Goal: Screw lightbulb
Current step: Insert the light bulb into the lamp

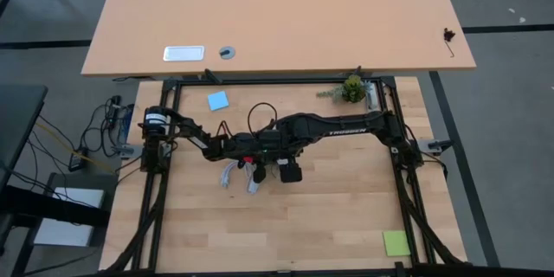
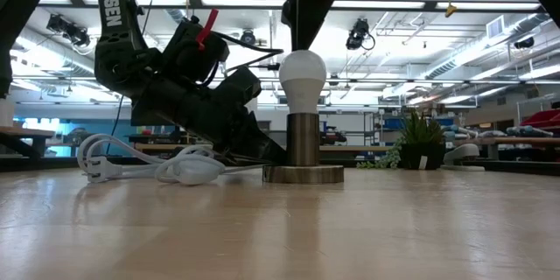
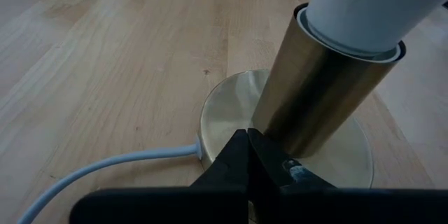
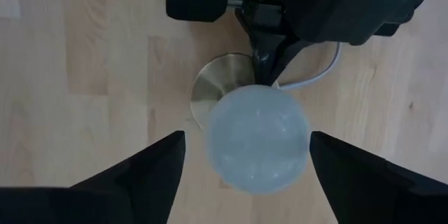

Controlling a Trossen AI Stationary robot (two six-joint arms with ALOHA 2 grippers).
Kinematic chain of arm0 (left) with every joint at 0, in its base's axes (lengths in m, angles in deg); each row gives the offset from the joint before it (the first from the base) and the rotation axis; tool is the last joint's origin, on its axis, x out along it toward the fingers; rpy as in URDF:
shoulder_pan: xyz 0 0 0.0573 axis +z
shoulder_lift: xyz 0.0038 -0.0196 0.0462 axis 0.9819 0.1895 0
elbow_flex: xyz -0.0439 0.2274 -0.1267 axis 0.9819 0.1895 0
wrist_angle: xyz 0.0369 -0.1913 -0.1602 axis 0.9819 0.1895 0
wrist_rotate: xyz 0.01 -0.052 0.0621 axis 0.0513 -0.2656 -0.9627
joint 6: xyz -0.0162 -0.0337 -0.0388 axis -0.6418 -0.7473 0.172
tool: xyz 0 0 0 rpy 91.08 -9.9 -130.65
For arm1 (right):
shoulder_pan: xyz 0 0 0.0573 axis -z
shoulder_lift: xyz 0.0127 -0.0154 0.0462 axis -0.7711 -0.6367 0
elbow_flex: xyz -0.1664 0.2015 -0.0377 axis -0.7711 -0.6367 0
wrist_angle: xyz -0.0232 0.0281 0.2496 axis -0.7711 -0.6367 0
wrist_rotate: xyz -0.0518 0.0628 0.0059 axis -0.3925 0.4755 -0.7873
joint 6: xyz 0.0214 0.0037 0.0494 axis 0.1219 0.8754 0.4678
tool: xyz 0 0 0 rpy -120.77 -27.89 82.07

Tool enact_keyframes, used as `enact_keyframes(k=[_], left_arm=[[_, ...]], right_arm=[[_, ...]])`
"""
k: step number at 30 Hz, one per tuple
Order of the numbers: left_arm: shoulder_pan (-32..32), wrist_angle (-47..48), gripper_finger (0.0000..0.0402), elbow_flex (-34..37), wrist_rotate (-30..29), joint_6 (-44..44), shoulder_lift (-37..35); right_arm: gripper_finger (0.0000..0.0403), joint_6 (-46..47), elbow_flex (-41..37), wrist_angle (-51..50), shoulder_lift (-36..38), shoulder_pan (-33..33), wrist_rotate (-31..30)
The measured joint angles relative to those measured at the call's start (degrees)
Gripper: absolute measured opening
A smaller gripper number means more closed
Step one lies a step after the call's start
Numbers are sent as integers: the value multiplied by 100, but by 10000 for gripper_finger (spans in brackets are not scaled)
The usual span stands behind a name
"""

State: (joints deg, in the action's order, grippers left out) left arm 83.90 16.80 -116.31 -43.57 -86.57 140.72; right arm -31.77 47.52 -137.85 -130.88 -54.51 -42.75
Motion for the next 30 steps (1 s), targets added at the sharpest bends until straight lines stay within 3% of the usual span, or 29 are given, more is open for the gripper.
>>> enact_keyframes(k=[8, 19, 25, 30], left_arm=[[0, 0, 0, 0, 0, 0, 0], [-1, 0, 0, 0, 1, 0, 1], [-2, 1, 0, 0, 0, 0, 0], [-2, 0, 0, 0, 0, 0, 2]], right_arm=[[356, -357, 0, -15, -2, 58, -65], [361, -839, -434, 272, -16, 77, 22], [348, -800, -442, 367, -11, 86, 22], [313, -456, -439, 365, -11, 109, 22]])
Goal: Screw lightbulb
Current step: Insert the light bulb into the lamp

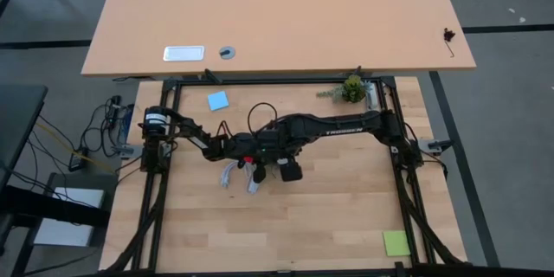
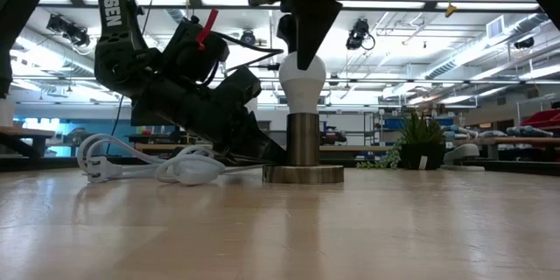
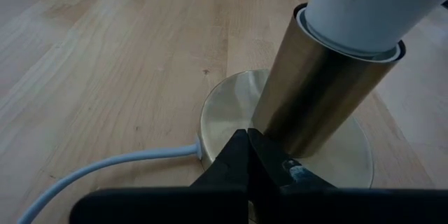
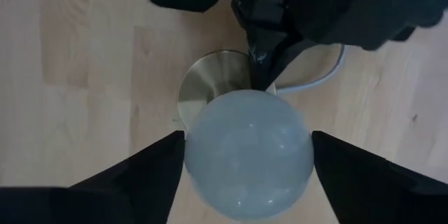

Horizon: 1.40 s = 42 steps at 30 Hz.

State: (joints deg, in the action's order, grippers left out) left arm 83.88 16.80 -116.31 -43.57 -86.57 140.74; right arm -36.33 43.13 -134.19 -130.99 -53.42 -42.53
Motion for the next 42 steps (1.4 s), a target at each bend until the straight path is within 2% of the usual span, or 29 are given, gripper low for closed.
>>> enact_keyframes(k=[7, 15, 19, 21, 27, 32, 38, 42], left_arm=[[0, 2, 0, 4, -47, 0, -1], [-4, 2, 0, 4, -159, -33, -2], [-4, 2, 0, 5, -210, -39, -1], [-4, 2, 0, 4, -228, -41, 0], [-2, 2, 0, 4, -232, -44, 0], [-2, 2, 0, 4, -229, -44, 0], [0, 2, 0, 4, -224, -37, -1], [0, 7, 0, 4, -221, -33, 0]], right_arm=[[273, 1261, 0, -2, 0, 0, -20], [290, 3450, 4, -46, 0, 0, -54], [299, 3780, 4, 36, 0, -124, -476], [304, 3655, 10, 34, 0, -204, -752], [315, 2648, 277, -122, 11, -272, -822], [318, 1118, 519, -241, 11, -286, -764], [315, -1055, 442, -243, 13, -284, -604], [313, -1760, 306, -224, 8, -282, -545]])
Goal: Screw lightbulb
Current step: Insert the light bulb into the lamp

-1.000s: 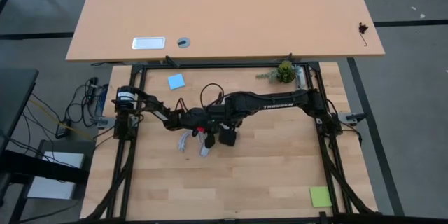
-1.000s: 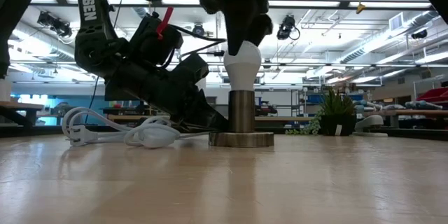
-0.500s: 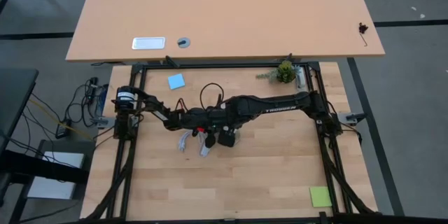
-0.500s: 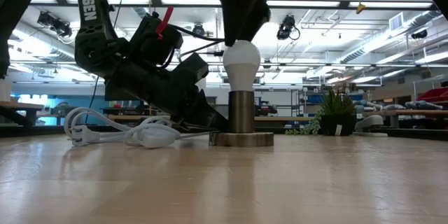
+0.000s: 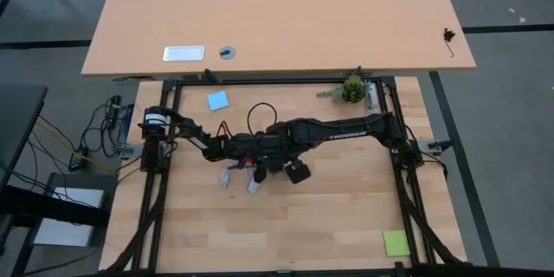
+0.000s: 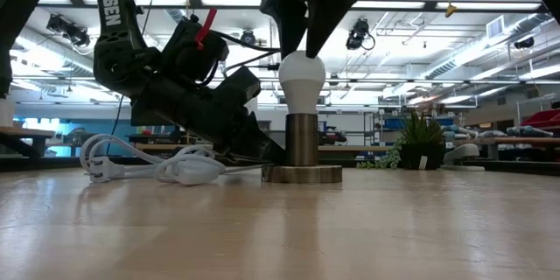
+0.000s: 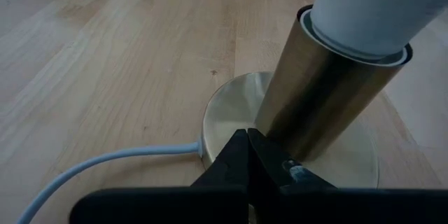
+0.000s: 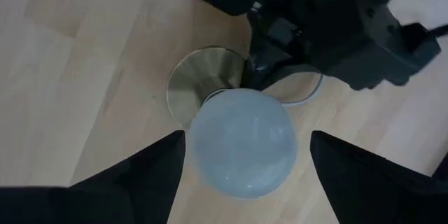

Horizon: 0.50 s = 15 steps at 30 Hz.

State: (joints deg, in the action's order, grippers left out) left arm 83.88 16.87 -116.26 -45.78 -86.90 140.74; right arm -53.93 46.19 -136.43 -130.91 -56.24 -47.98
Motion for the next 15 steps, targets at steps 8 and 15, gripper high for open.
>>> enact_keyframes(k=[8, 15], left_arm=[[0, 4, 0, -4, 4, 4, -1], [0, 4, 0, -4, 4, 7, 0]], right_arm=[[311, -502, -457, 220, 5, 13, 140], [304, -82, -520, 332, 16, 16, 95]])
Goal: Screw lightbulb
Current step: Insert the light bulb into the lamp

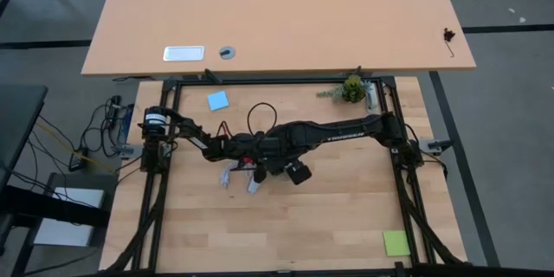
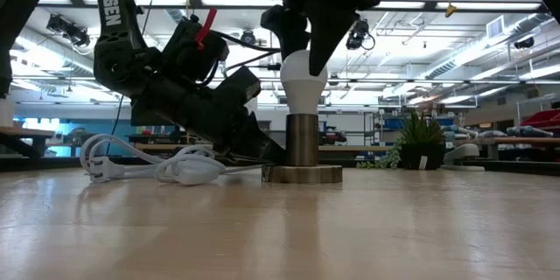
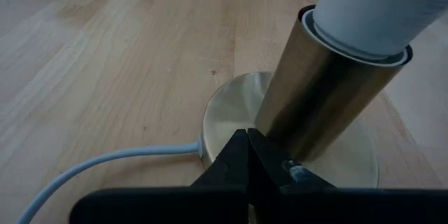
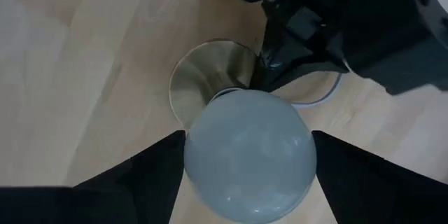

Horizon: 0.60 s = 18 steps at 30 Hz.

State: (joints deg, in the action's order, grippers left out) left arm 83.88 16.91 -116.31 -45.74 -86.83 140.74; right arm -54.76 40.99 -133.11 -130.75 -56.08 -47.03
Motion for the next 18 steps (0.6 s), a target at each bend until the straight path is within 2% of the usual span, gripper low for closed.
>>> enact_keyframes(k=[5, 10, 13, 15, 18], left_arm=[[0, 0, 0, 0, 0, 0, -2], [0, 0, 0, 0, 0, 0, 0], [2, 0, 0, 0, 0, -7, 0], [0, 0, 0, 0, 8, -9, 0], [-2, 0, 0, 0, 27, -11, 0]], right_arm=[[296, 1557, -2, 23, 0, 71, 6], [301, 4198, -2, -11, 0, 163, 81], [306, 5438, -6, -40, -2, 231, 384], [309, 5709, -13, -33, -6, 263, 595], [313, 5433, 10, -22, -21, 279, 758]])
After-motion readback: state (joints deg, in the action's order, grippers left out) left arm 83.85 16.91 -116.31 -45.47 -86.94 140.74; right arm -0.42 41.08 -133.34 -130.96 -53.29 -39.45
